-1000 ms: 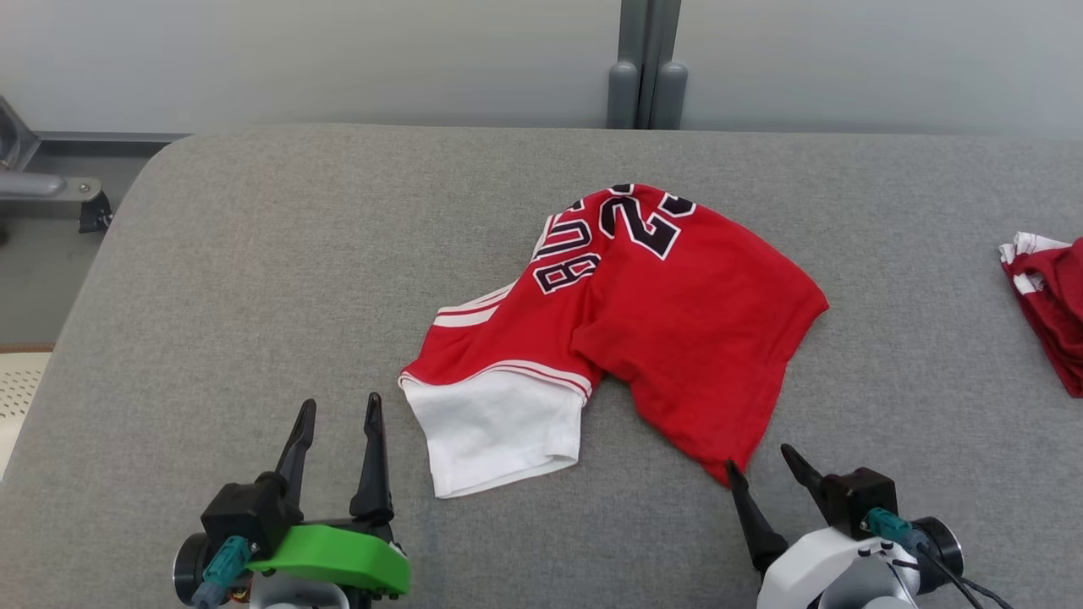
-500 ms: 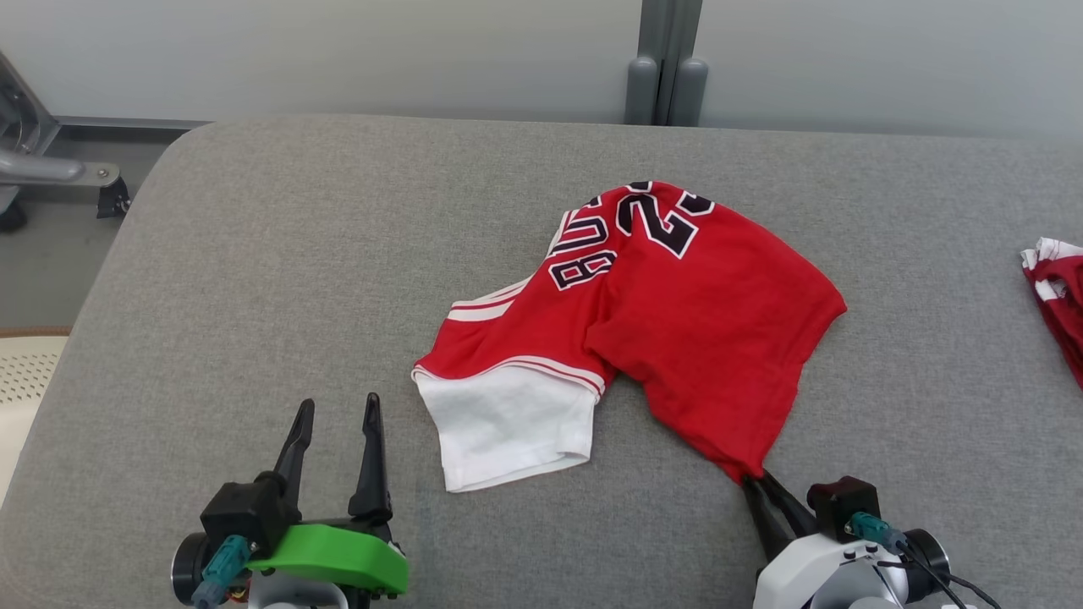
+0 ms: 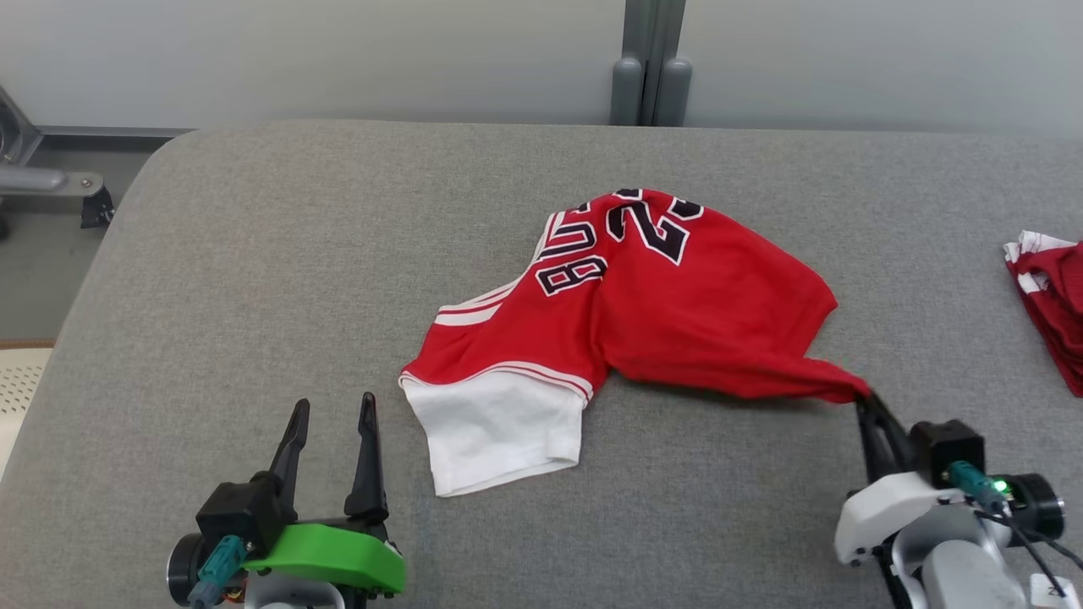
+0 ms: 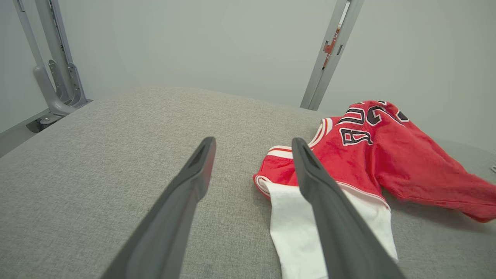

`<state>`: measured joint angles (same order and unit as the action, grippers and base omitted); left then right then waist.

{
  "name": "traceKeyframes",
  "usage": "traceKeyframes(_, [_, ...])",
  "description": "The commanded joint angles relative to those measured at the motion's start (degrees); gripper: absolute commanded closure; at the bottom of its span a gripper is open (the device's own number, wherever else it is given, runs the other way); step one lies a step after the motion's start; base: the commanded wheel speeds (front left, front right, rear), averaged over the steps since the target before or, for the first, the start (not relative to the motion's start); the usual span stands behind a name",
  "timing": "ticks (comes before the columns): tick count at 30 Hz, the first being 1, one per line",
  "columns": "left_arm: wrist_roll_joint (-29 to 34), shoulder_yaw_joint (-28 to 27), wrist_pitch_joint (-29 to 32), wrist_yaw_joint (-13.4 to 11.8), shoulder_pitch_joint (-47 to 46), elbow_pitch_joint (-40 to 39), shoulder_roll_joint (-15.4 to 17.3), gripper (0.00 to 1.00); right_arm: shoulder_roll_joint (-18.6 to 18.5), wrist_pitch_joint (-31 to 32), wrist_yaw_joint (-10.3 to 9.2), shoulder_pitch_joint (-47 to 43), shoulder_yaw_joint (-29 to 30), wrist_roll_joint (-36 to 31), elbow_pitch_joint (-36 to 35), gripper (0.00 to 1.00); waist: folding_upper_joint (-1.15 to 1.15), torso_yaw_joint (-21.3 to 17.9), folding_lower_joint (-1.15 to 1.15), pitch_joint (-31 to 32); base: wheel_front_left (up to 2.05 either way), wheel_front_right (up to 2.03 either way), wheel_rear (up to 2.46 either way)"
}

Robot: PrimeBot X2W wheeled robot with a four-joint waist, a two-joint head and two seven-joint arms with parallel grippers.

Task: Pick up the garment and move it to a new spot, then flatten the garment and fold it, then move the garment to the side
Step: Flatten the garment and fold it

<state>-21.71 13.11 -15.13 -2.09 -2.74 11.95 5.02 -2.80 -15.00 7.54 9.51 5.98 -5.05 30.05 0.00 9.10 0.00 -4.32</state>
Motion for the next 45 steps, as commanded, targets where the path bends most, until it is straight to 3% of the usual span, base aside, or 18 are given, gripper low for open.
traceKeyframes(1, [-0.43, 0.07, 0.05, -0.14, -0.01, -0.07, 0.42, 0.0, -0.21, -0.2, -0.11, -0.62, 1.9, -1.58, -1.74, 1.0, 0.0, -0.29, 0.0, -0.08, 0.0, 0.0, 0.0])
traceKeyframes(5, [-0.5, 0.22, 0.05, -0.2, -0.14, -0.08, 0.48, 0.0, -0.11, -0.19, -0.11, -1.65, 7.24, -6.27, -8.32, 1.0, 0.0, -0.6, 0.0, -0.18, 0.0, 0.0, 0.0])
traceKeyframes(8, [-0.53, 0.38, 0.05, -0.23, -0.26, -0.09, 0.48, 0.0, -0.07, -0.19, -0.11, -3.57, 7.37, -7.64, -9.8, 1.0, 0.0, -0.61, 0.0, -0.24, 0.0, 0.0, 0.0])
traceKeyframes(25, [-0.99, 0.59, 0.03, -0.59, -0.28, -0.37, 0.89, 0.0, -0.18, -0.21, -0.11, -9.76, 4.24, -4.44, -1.5, 1.0, 0.0, -1.91, 0.0, -0.44, 0.0, 0.0, 0.0])
traceKeyframes(26, [-0.95, 0.55, 0.03, -0.63, -0.3, -0.38, 0.95, 0.0, -0.18, -0.21, -0.11, -9.79, 4.22, -4.28, -1.22, 0.91, 0.0, -2.13, 0.0, -0.51, 0.0, 0.0, 0.0])
traceKeyframes(27, [-0.93, 0.56, 0.03, -0.64, -0.34, -0.39, 0.96, 0.0, -0.18, -0.21, -0.11, -9.83, 4.2, -4.03, -0.97, 0.75, 0.0, -2.28, 0.0, -0.56, 0.0, 0.0, 0.0])
traceKeyframes(28, [-0.97, 0.56, 0.03, -0.65, -0.39, -0.41, 0.95, 0.0, -0.18, -0.21, -0.11, -9.81, 4.2, -3.82, -0.86, 0.5, 0.0, -2.49, 0.0, -0.64, 0.0, 0.0, 0.0])
traceKeyframes(29, [-1.01, 0.55, 0.03, -0.67, -0.44, -0.41, 0.94, 0.0, -0.18, -0.21, -0.11, -9.8, 4.15, -3.79, -0.88, 0.05, 0.0, -2.64, 0.0, -0.69, 0.0, 0.0, 0.0])
traceKeyframes(30, [-1.02, 0.58, 0.03, -0.64, -0.51, -0.38, 0.94, 0.0, -0.18, -0.21, -0.11, -9.8, 4.34, -3.64, -0.93, 0.0, 0.0, -2.82, 0.0, -0.73, 0.0, 0.0, 0.0])
traceKeyframes(37, [-1.24, 0.51, 0.02, -0.75, -0.89, -0.24, 0.84, 0.0, -0.18, -0.2, -0.11, -9.59, 5.05, -3.8, -2.89, 0.0, 0.0, -4.16, 0.0, -1.0, 0.0, 0.0, 0.0])
traceKeyframes(45, [-0.7, 0.52, 0.01, 0.02, -2.28, 0.44, 0.55, 0.0, -0.15, -0.21, -0.11, -7.32, 1.84, 0.54, -6.39, 0.0, 0.0, -5.76, 0.0, -0.22, 0.0, 0.0, 0.0])
